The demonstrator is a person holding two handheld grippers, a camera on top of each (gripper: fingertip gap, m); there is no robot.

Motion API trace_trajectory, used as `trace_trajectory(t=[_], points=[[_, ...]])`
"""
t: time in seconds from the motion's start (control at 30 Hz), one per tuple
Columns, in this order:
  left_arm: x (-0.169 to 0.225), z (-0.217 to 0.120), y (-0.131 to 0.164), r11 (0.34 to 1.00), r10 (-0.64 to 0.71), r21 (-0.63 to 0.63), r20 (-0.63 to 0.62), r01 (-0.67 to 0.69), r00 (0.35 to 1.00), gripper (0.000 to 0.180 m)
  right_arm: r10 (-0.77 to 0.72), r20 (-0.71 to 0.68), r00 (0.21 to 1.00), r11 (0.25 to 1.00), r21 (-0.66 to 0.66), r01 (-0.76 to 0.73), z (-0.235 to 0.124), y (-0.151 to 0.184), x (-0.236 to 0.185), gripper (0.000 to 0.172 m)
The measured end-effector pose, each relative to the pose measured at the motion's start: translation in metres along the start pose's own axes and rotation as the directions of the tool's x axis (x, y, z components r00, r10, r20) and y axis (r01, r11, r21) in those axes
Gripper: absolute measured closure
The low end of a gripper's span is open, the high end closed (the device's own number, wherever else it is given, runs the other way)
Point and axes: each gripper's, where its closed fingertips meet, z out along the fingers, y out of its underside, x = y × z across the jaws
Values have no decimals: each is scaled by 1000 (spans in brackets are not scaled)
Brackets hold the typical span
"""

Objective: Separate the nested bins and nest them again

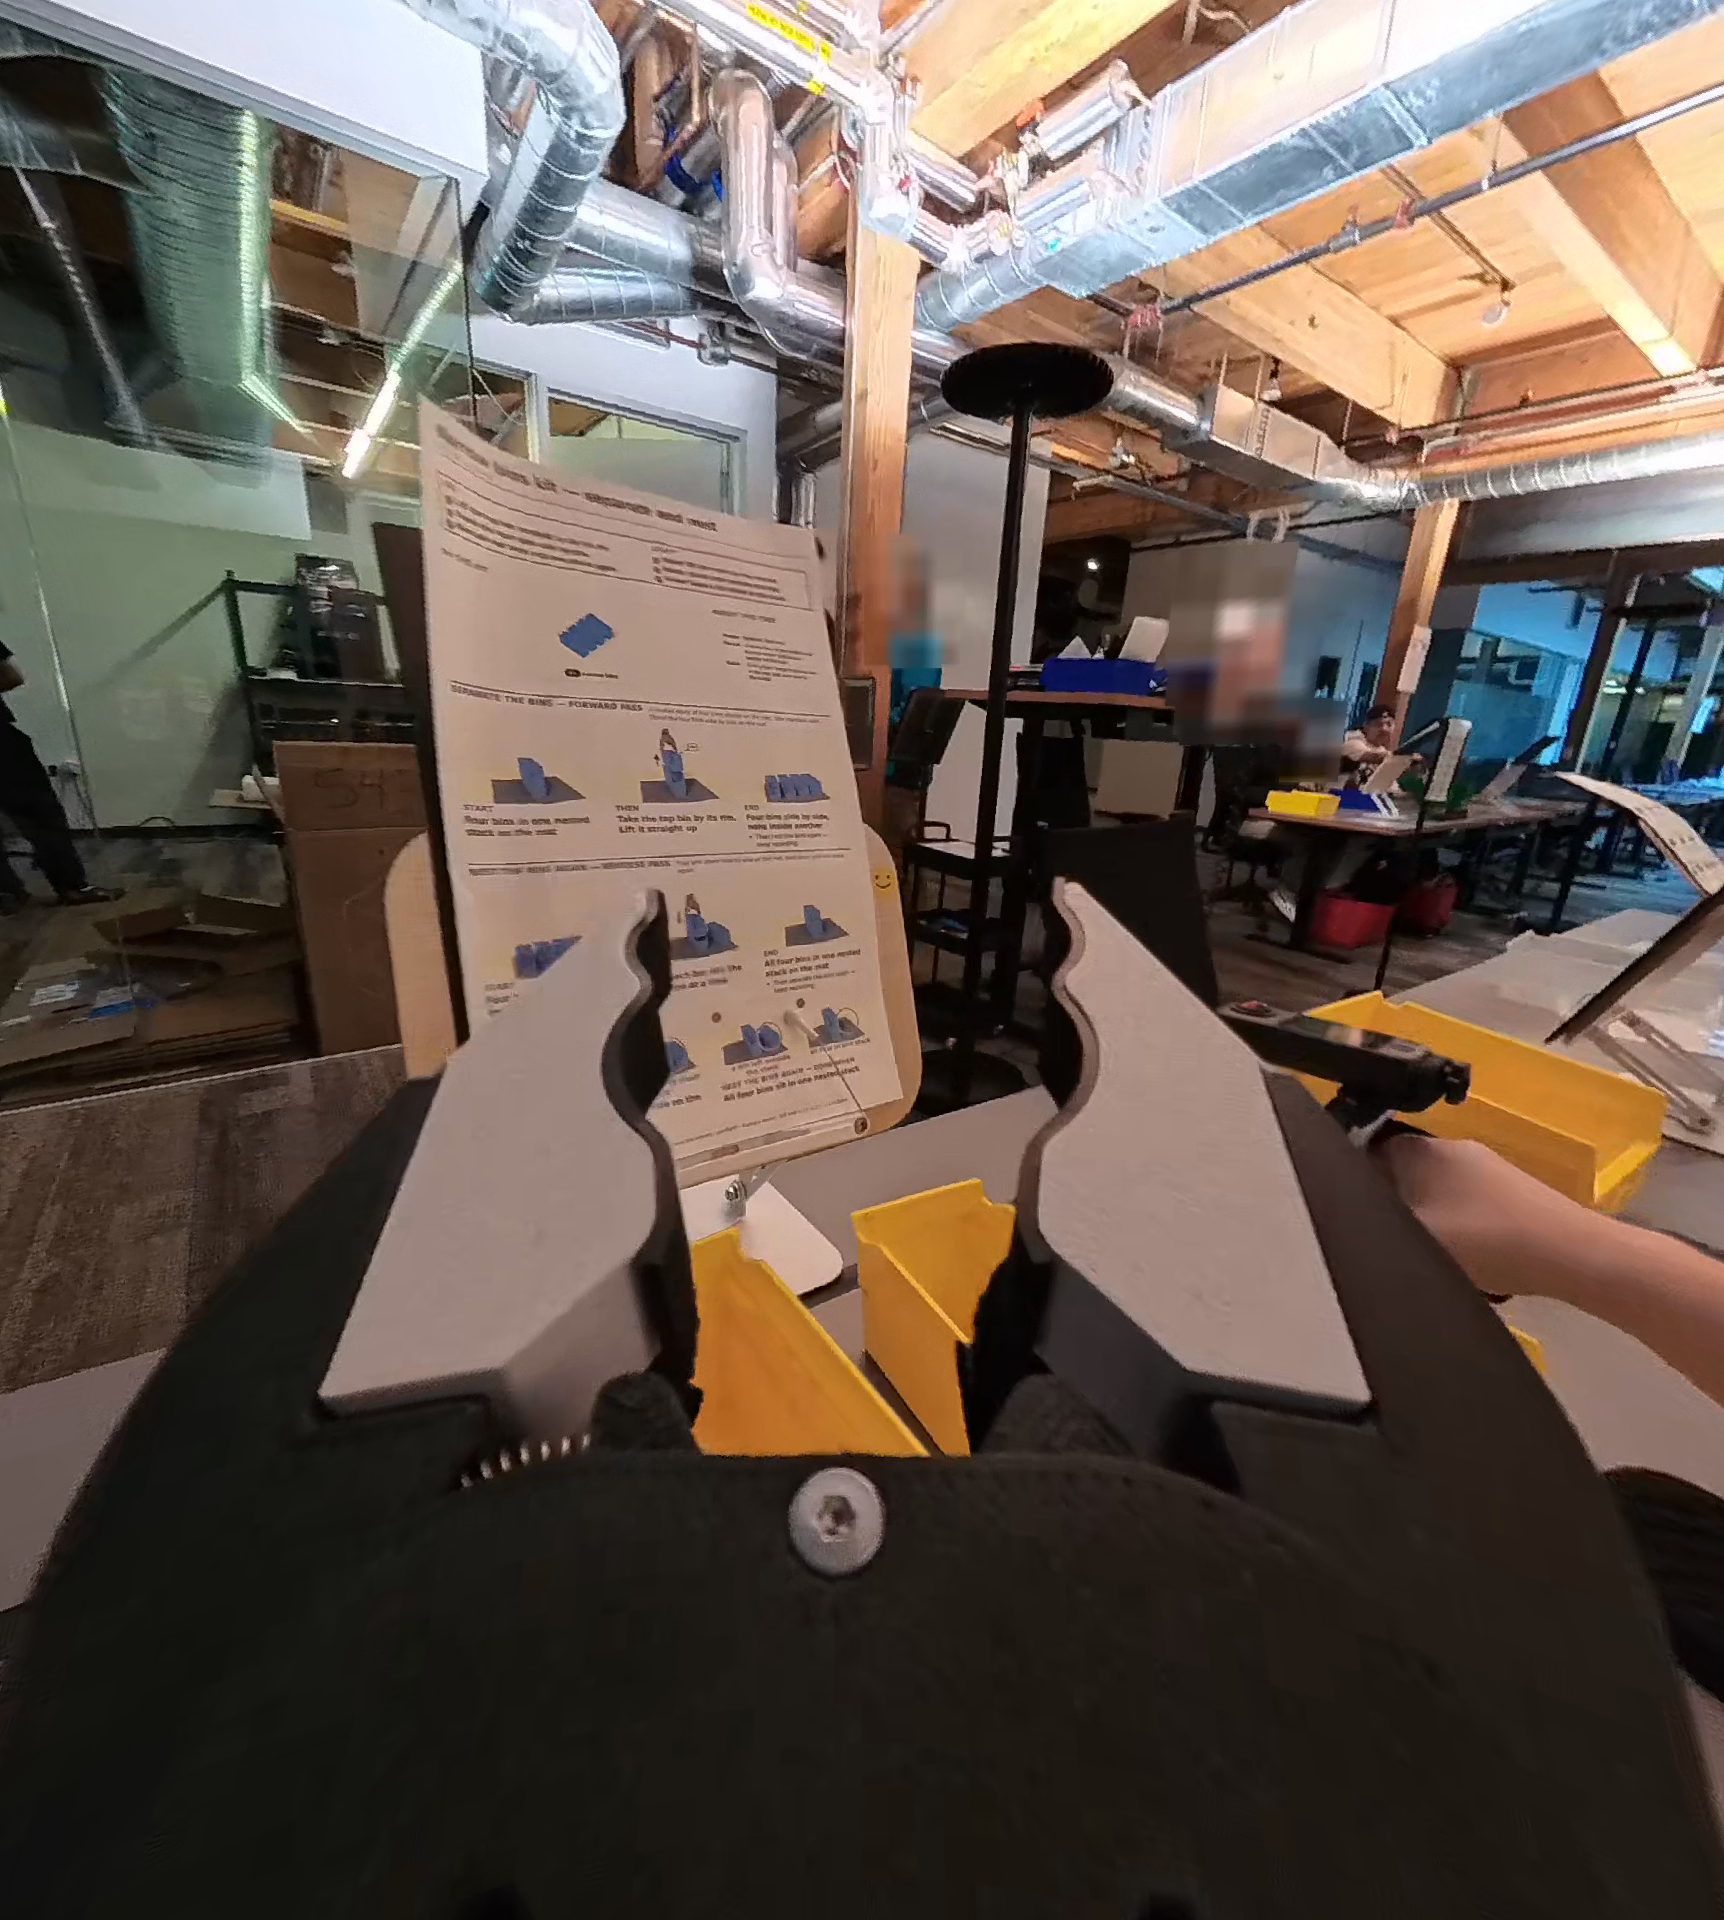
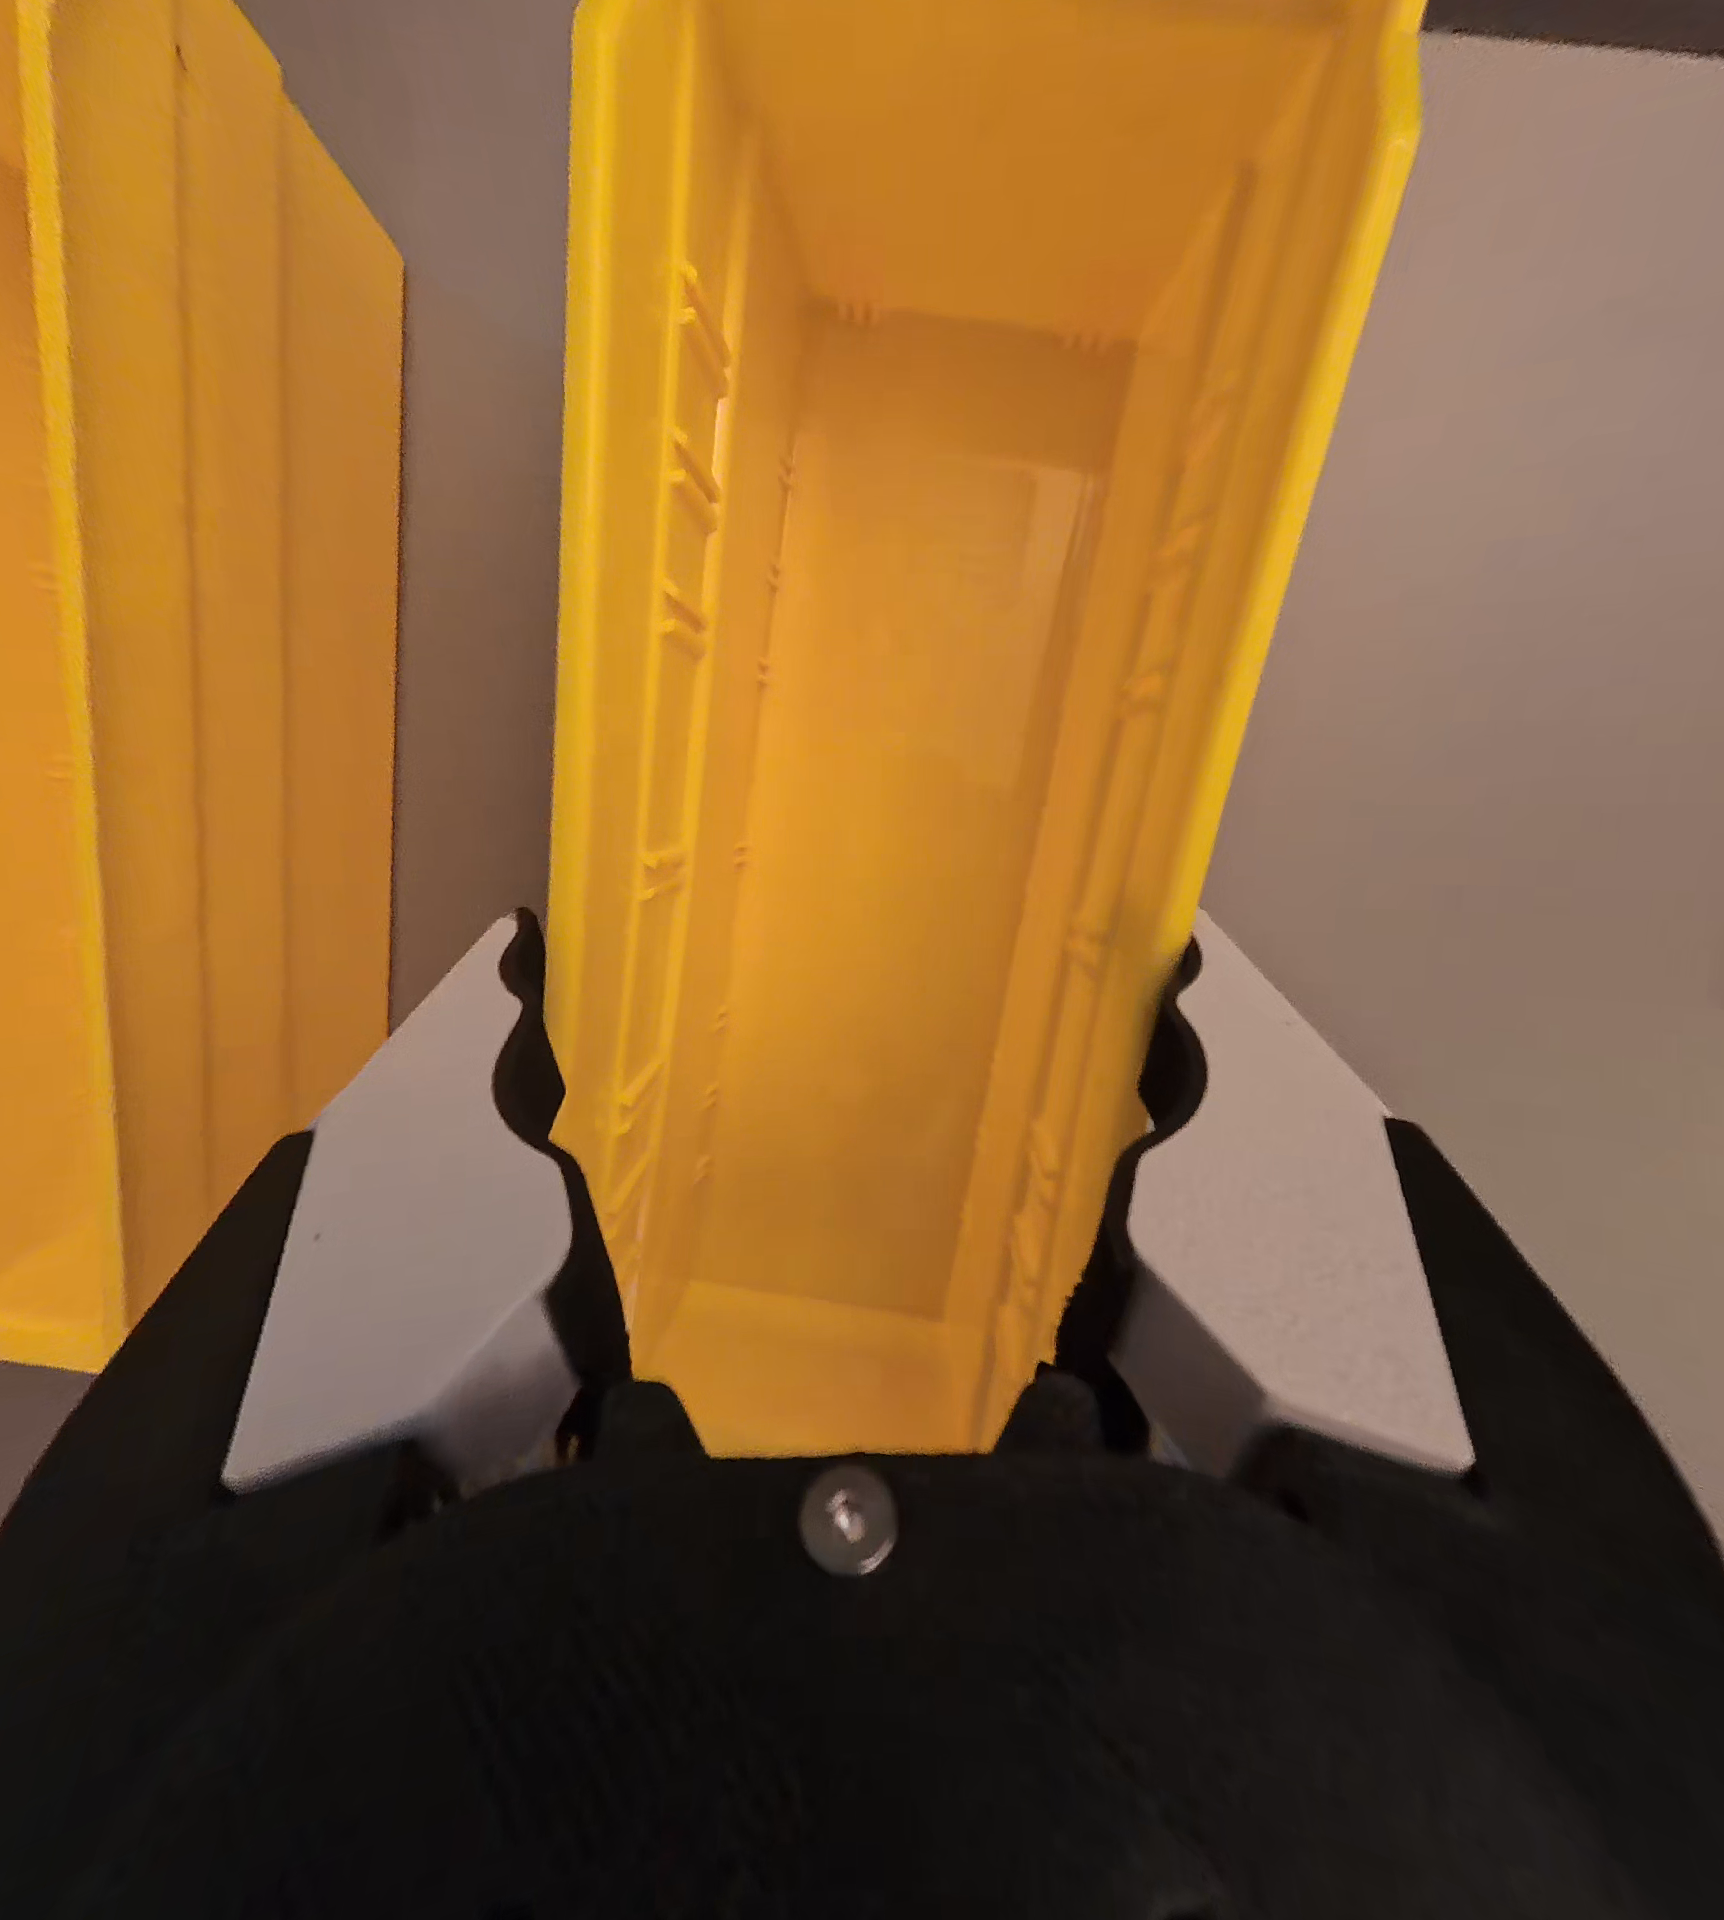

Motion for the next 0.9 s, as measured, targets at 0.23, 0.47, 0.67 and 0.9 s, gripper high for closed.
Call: trace_trajectory(t=[0.23,0.47,0.67,0.9], points=[[12,14,27,976,161,-157,43,-152,986,105,27,61,998,1000,8,-28,5,4,-7,42],[40,25,54,937,215,-280,-16,-211,977,91,-64,208,976,970,243,12,-47,-30,-17,38],[29,28,109,851,232,-493,37,-184,972,80,-290,241,926,747,662,62,-155,-73,-34,44],[-1,41,179,625,258,-762,-3,-169,966,70,-425,109,899,625,754,204,-209,-62,-28,47]])
